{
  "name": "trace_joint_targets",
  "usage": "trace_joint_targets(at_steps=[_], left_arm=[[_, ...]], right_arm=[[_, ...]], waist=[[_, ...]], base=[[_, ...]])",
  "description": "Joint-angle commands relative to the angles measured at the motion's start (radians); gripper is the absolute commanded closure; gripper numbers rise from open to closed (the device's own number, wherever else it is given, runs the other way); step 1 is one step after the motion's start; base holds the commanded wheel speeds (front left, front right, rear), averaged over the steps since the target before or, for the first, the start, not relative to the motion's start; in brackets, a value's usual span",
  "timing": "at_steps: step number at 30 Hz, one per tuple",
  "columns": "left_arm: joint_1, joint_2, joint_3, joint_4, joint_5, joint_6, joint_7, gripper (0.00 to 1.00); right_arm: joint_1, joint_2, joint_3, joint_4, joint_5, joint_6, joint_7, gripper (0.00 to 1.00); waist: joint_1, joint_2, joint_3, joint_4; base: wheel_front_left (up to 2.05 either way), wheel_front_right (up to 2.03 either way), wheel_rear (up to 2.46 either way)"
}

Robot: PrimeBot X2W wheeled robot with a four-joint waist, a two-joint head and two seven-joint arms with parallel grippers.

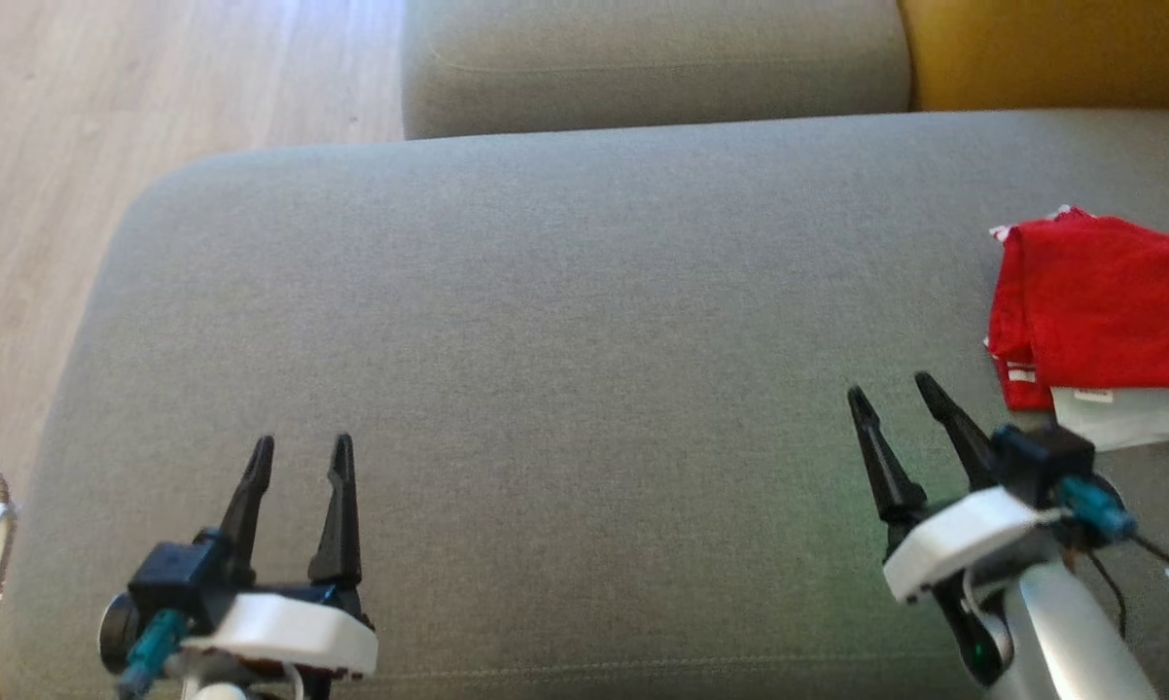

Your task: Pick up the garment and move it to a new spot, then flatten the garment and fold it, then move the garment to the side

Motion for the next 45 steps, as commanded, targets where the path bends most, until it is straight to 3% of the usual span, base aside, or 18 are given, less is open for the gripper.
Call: trace_joint_targets(at_steps=[1, 8, 24, 31, 34, 45], left_arm=[[-0.026, -0.002, 0.036, -0.034, 0.015, -0.003, -0.008, 0.0], [-0.01, -0.003, 0.014, -0.02, 0.032, 0.006, -0.008, 0.0], [-0.012, -0.003, 0.007, -0.021, 0.06, 0.022, -0.008, 0.0], [-0.006, -0.003, 0.025, -0.035, -0.004, 0.005, -0.008, 0.0], [0.0, -0.003, 0.021, -0.04, -0.039, -0.028, -0.008, 0.0], [0.009, -0.003, 0.023, 0.006, -0.106, -0.047, -0.008, 0.0]], right_arm=[[-0.009, 0.011, 0.001, -0.062, -0.015, -0.001, -0.01, 0.0], [0.052, 0.037, -0.022, -0.128, -0.067, -0.001, -0.01, 0.0], [0.069, 0.046, -0.039, -0.18, -0.05, -0.001, -0.011, 0.0], [0.068, 0.046, -0.044, -0.199, -0.06, -0.001, -0.011, 0.0], [0.071, 0.046, -0.04, -0.214, -0.073, -0.001, -0.011, 0.0], [0.079, 0.046, -0.046, -0.222, -0.067, -0.001, -0.011, 0.0]], waist=[[0.0002, 0.0, -0.01, 0.012], [0.0002, 0.0, -0.019, 0.021], [0.0002, 0.0, -0.012, 0.004], [0.0002, 0.0, -0.008, -0.003], [0.0002, 0.0, -0.006, -0.005], [0.0002, 0.0, -0.006, -0.008]], base=[[0.0, 0.0, 0.0], [0.0, 0.0, 0.0], [0.0, 0.0, 0.0], [0.0, 0.0, 0.0], [0.0, 0.0, 0.0], [0.0, 0.0, 0.0]])
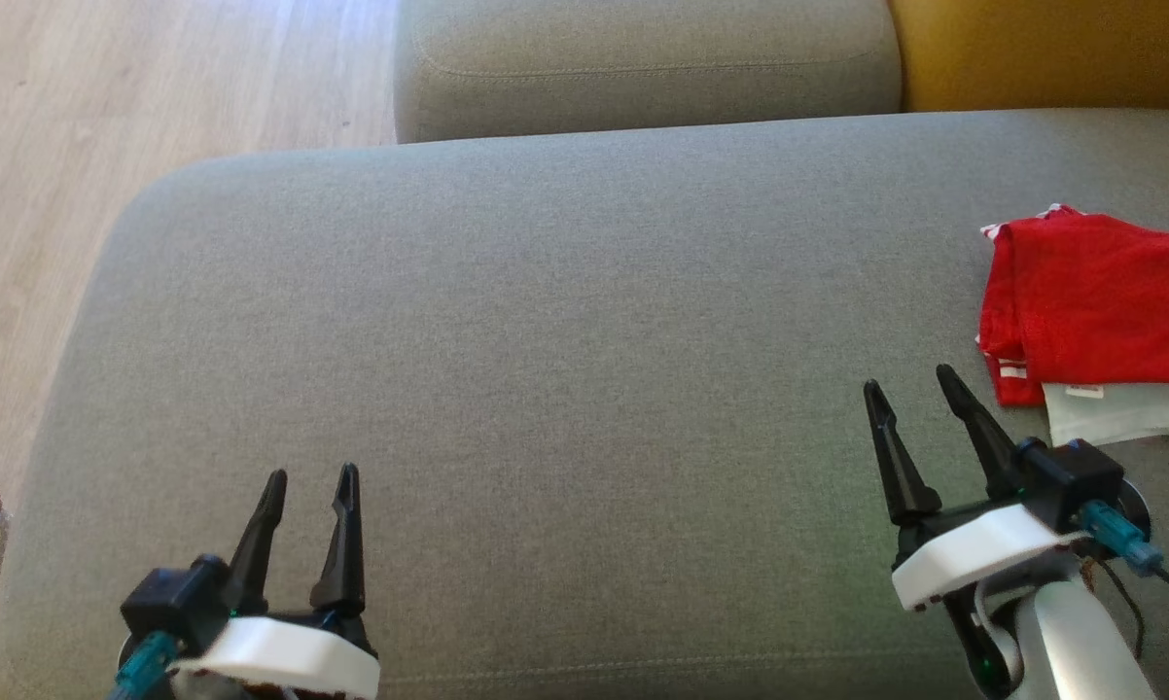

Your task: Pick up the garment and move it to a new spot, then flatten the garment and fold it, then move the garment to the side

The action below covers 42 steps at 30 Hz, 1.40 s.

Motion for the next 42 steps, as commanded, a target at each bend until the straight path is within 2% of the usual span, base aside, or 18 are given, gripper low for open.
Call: trace_joint_targets(at_steps=[1, 2, 3, 8, 42], left_arm=[[-0.03, -0.001, 0.03, -0.028, -0.007, -0.005, -0.008, 0.0], [-0.03, -0.001, 0.034, -0.026, -0.008, -0.001, -0.008, 0.0], [0.0, 0.0, 0.003, 0.003, -0.002, 0.001, 0.0, 1.0], [0.008, -0.001, 0.003, 0.051, -0.025, 0.0, 0.007, 1.0], [-0.053, 0.009, 0.054, 0.068, -0.392, -0.014, 0.097, 1.0]], right_arm=[[-0.024, 0.003, 0.02, -0.034, 0.003, 0.0, -0.009, 0.0], [-0.024, 0.003, 0.02, -0.034, 0.004, 0.0, -0.009, 0.0], [0.001, 0.0, 0.0, 0.001, 0.001, 0.0, 0.0, 1.0], [0.012, 0.001, -0.005, 0.051, 0.025, 0.0, 0.012, 1.0], [0.012, 0.001, -0.028, 0.023, 0.435, 0.0, 0.108, 1.0]], waist=[[0.0, 0.0, 0.0, 0.0], [0.0, 0.0, 0.0, 0.0], [0.0, 0.0, 0.0, 0.0], [0.0, 0.0, 0.001, -0.001], [0.0, 0.0, 0.005, -0.013]], base=[[0.0, 0.0, 0.0], [0.0, 0.0, 0.0], [0.0, 0.0, 0.0], [0.0, 0.0, 0.0], [0.0, 0.0, 0.0]])
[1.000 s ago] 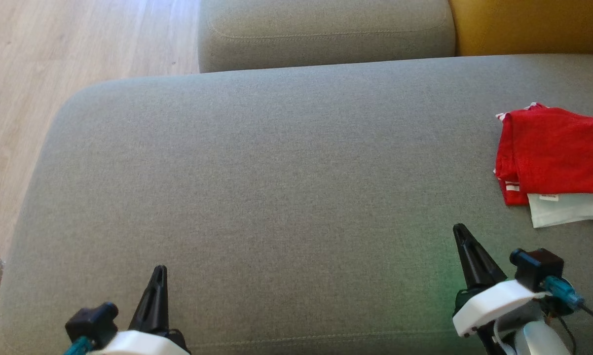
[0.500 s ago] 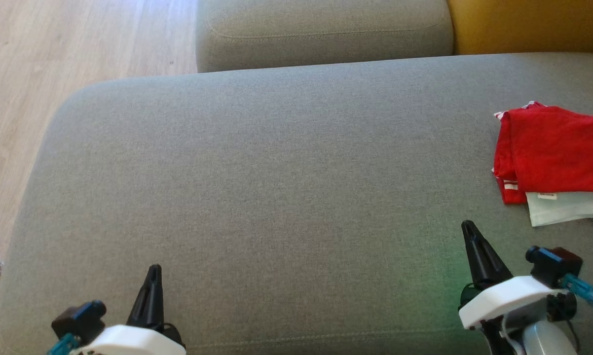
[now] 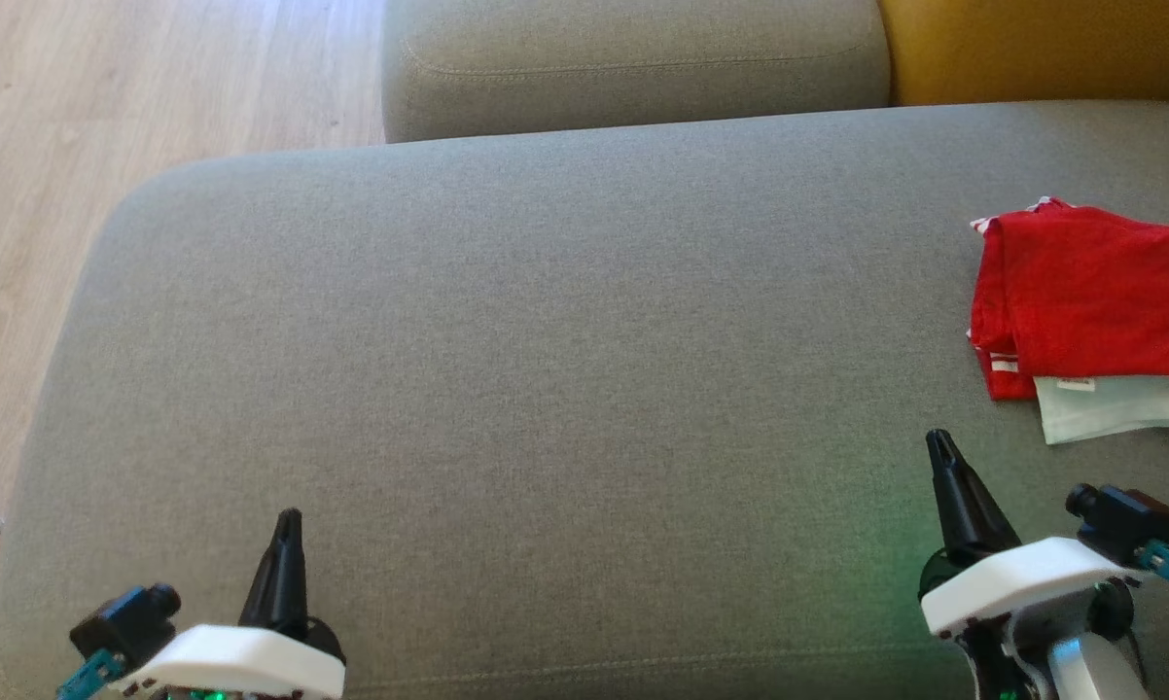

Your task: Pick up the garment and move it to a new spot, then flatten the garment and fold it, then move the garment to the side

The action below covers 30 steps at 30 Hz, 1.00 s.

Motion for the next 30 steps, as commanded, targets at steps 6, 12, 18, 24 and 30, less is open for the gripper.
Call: trace_joint_targets(at_steps=[6, 12, 18, 24, 30], left_arm=[[-0.063, 0.011, 0.028, -0.026, -0.076, -0.008, 0.018, 1.0], [-0.073, 0.012, 0.038, -0.023, -0.139, -0.01, 0.035, 1.0], [-0.084, 0.012, 0.048, -0.021, -0.202, -0.013, 0.051, 1.0], [-0.095, 0.013, 0.059, -0.018, -0.265, -0.015, 0.068, 1.0], [-0.104, 0.013, 0.068, -0.016, -0.317, -0.017, 0.083, 1.0]], right_arm=[[-0.047, -0.001, -0.005, -0.041, 0.087, 0.0, 0.02, 1.0], [-0.048, -0.001, -0.009, -0.046, 0.159, 0.0, 0.038, 1.0], [-0.049, 0.0, -0.014, -0.05, 0.231, 0.0, 0.055, 1.0], [-0.049, 0.0, -0.019, -0.054, 0.302, 0.0, 0.073, 1.0], [-0.05, 0.0, -0.023, -0.057, 0.362, 0.0, 0.087, 1.0]], waist=[[0.0, 0.0, 0.001, -0.002], [0.0, 0.0, 0.002, -0.004], [0.0, 0.0, 0.002, -0.006], [-0.0001, 0.0, 0.003, -0.008], [-0.0001, 0.0, 0.004, -0.01]], base=[[0.0, 0.0, 0.0], [0.0, 0.0, 0.0], [0.0, 0.0, 0.0], [0.0, 0.0, 0.0], [0.0, 0.0, 0.0]])
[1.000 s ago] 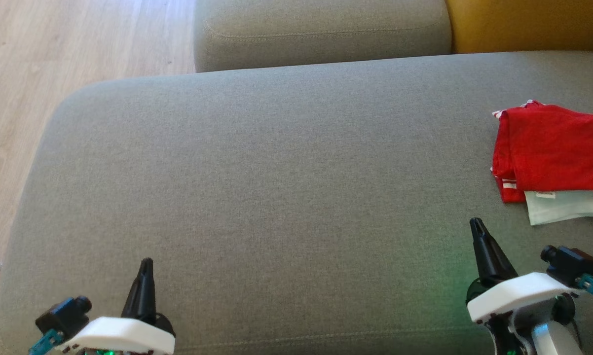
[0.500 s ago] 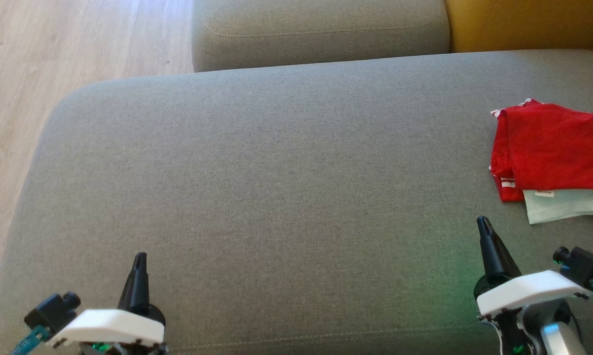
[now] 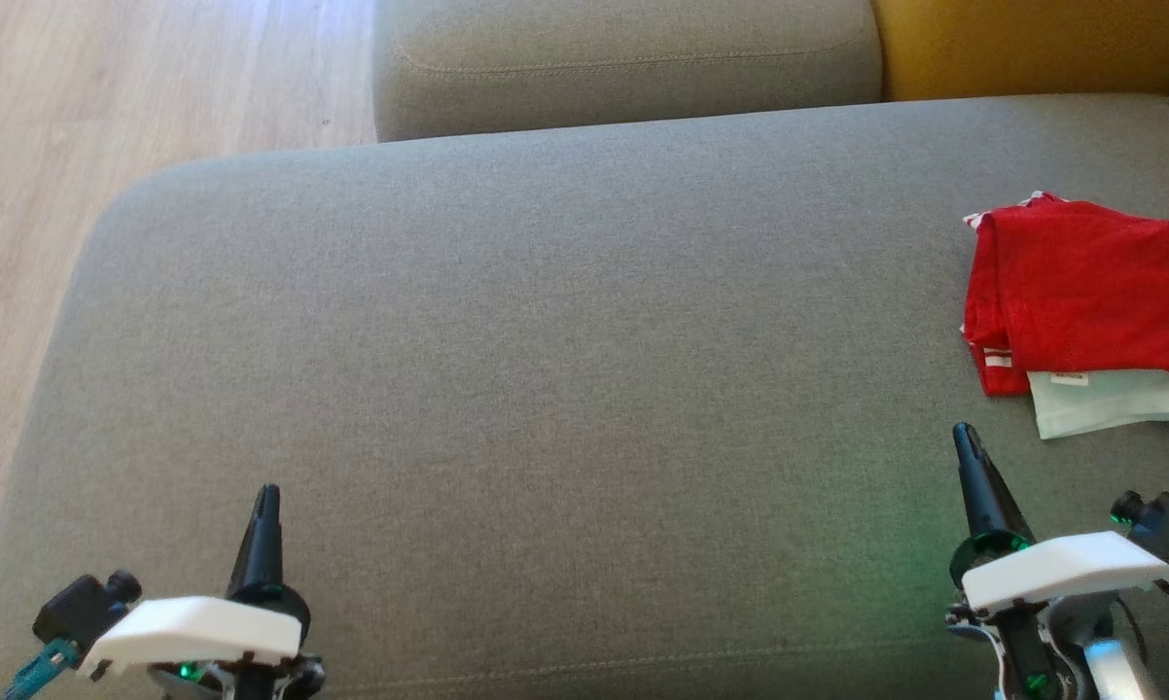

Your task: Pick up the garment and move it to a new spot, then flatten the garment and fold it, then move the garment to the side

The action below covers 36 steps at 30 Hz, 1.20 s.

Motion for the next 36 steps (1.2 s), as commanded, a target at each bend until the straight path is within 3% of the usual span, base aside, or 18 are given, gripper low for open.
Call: trace_joint_targets(at_steps=[1, 36], left_arm=[[-0.053, 0.012, 0.03, -0.028, -0.022, -0.008, 0.006, 1.0], [-0.116, 0.012, 0.095, -0.013, -0.387, -0.022, 0.109, 1.0]], right_arm=[[-0.05, -0.001, 0.004, -0.04, 0.026, 0.0, 0.006, 1.0], [-0.054, 0.0, -0.023, -0.065, 0.446, 0.0, 0.108, 1.0]], waist=[[-0.0001, 0.0, 0.0, 0.0], [-0.0001, 0.0, 0.005, -0.012]], base=[[0.0, 0.0, 0.0], [0.0, 0.0, 0.0]])
